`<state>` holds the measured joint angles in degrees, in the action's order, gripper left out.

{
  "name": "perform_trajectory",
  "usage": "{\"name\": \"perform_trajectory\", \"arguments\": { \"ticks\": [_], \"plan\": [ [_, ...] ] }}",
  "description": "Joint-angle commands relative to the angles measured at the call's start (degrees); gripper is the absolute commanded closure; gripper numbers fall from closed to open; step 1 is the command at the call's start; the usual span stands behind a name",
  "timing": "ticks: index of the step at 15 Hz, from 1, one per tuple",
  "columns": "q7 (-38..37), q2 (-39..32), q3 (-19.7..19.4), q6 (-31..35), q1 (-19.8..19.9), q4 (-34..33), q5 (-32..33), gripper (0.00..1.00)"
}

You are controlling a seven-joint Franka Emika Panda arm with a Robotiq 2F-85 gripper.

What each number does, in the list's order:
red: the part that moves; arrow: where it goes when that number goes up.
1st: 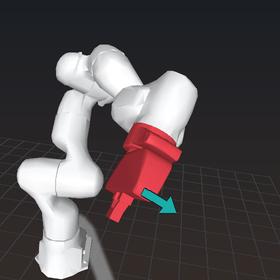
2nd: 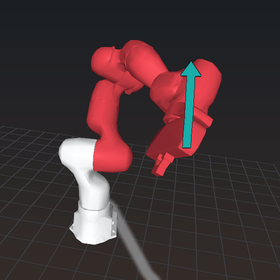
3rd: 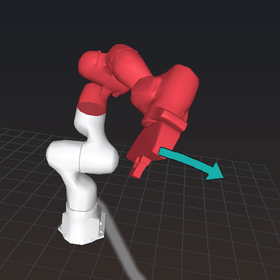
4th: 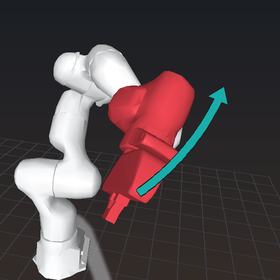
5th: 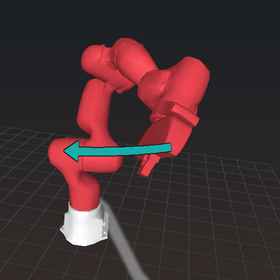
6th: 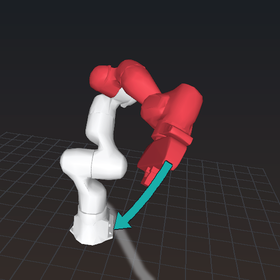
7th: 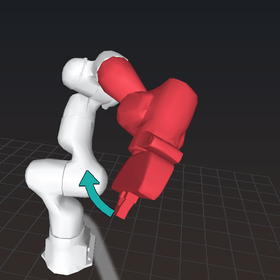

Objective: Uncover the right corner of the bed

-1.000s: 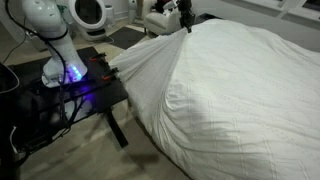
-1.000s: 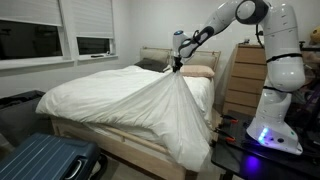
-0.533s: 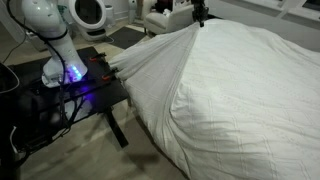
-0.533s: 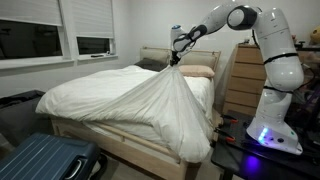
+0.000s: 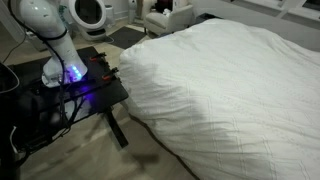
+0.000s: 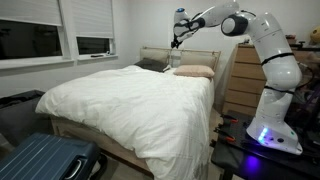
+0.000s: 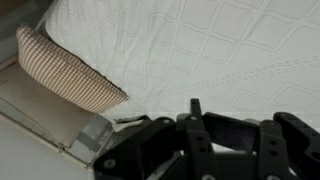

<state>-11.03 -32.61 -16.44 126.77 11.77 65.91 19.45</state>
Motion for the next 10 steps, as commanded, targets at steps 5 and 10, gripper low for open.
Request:
{"name": "perform_trajectory", "arguments": {
  "ticks": [5, 10],
  "plan": [
    [22.7, -9.4, 7.0, -26.2, 7.4, -23.7, -13.4, 0.53],
    [34.1, -6.4, 10.3, -40.6, 6.3, -24.1, -12.8, 0.15]
  ]
}}
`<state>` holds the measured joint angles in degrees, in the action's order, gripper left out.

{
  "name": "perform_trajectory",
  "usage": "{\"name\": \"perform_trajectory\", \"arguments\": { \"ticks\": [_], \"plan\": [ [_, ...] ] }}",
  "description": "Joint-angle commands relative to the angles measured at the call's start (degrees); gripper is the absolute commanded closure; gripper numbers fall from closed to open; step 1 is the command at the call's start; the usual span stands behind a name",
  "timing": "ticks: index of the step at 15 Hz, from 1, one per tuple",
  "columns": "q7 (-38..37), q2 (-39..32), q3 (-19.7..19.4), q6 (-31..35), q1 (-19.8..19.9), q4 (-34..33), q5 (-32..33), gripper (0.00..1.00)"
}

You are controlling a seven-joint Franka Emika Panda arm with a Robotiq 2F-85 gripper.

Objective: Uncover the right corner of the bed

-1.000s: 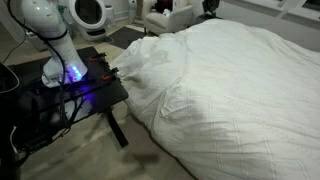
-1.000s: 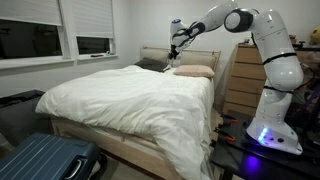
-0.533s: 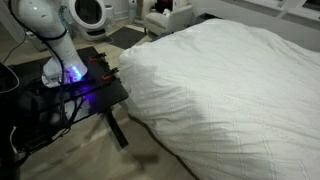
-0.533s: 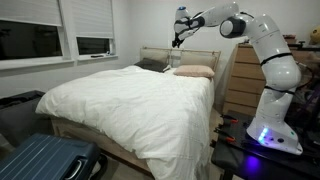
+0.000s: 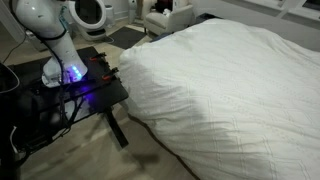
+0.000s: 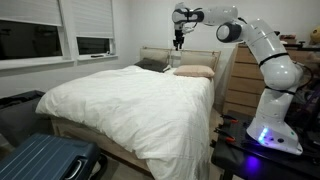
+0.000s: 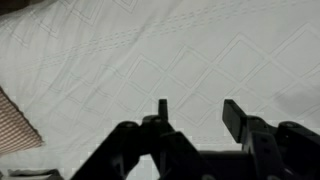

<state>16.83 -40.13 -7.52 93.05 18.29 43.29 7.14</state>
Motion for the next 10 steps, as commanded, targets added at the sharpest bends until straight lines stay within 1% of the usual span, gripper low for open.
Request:
{"name": "perform_trajectory", "arguments": {
  "ticks": [1, 2, 5, 7, 10],
  "plan": [
    [8.5, 2.0, 1.9, -9.1, -0.5, -0.9, -0.1, 0.08],
    [10.8, 2.8, 2.3, -11.3, -0.8, -0.1, 0.1, 0.0],
    [17.2, 6.5, 3.1, -16.0, -2.3, 5.0, 1.5, 0.0],
    [20.7, 10.1, 3.6, -16.9, -4.1, 11.4, 2.5, 0.0],
    [24.6, 13.4, 4.8, -17.9, -6.5, 19.3, 3.3, 0.0]
  ]
}}
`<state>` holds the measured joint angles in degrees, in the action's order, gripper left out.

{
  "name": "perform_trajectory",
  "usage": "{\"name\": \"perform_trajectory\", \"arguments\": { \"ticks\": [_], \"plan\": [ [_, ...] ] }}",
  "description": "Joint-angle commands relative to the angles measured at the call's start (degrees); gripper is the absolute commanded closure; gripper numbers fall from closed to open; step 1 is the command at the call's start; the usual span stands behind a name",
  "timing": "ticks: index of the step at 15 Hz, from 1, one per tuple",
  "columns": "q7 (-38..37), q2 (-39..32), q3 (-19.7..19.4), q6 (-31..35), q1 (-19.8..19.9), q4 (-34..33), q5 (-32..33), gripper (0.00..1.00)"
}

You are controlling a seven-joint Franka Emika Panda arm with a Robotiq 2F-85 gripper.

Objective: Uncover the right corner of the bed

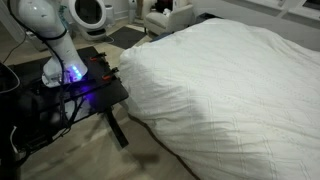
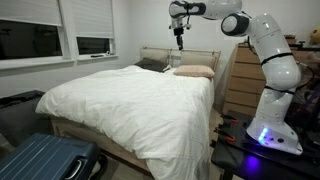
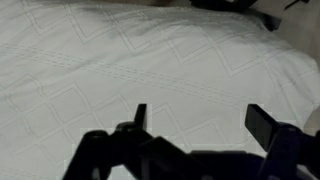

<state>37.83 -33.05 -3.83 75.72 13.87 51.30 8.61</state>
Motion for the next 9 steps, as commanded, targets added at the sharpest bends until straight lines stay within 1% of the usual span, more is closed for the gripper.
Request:
{"name": "perform_trajectory", "arguments": {
  "ticks": [1, 4, 8, 9],
  "plan": [
    [4.5, 7.4, 1.6, -1.1, -3.0, 14.1, 2.3, 0.0],
    [3.6, 10.4, 3.1, -0.5, -5.8, 22.6, 2.9, 0.0],
    [1.0, 14.1, 5.1, 1.6, -9.0, 33.7, 2.0, 0.0],
    [0.1, 15.0, 5.6, 3.0, -9.9, 36.5, 2.1, 0.0]
  ]
}}
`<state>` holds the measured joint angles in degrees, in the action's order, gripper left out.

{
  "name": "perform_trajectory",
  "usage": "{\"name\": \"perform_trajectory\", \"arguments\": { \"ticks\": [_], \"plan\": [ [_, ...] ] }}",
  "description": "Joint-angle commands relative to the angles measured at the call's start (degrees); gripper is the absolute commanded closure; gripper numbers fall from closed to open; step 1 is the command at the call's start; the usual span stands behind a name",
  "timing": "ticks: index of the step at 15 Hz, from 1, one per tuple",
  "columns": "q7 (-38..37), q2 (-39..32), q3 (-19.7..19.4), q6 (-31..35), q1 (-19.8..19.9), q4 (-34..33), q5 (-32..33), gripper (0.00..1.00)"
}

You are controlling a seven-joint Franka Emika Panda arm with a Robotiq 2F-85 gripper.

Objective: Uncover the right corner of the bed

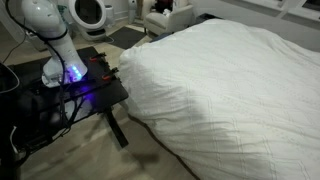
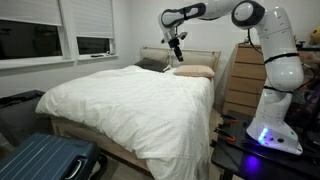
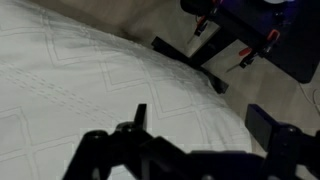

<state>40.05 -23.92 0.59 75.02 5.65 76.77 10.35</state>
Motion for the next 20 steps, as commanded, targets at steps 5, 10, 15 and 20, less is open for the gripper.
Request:
{"name": "perform_trajectory", "arguments": {
  "ticks": [5, 10, 15, 20],
  "plan": [
    [-7.3, 10.0, 3.9, 10.3, -5.5, 25.8, -0.5, 0.0],
    [-13.9, 13.4, 7.6, 22.5, -9.3, 42.0, -3.8, 0.0],
    [-23.4, 15.4, 12.3, 41.2, -15.1, 59.1, -6.2, 0.0],
    [-40.9, 10.6, 15.8, 63.1, -23.5, 68.5, -1.1, 0.0]
  ]
}}
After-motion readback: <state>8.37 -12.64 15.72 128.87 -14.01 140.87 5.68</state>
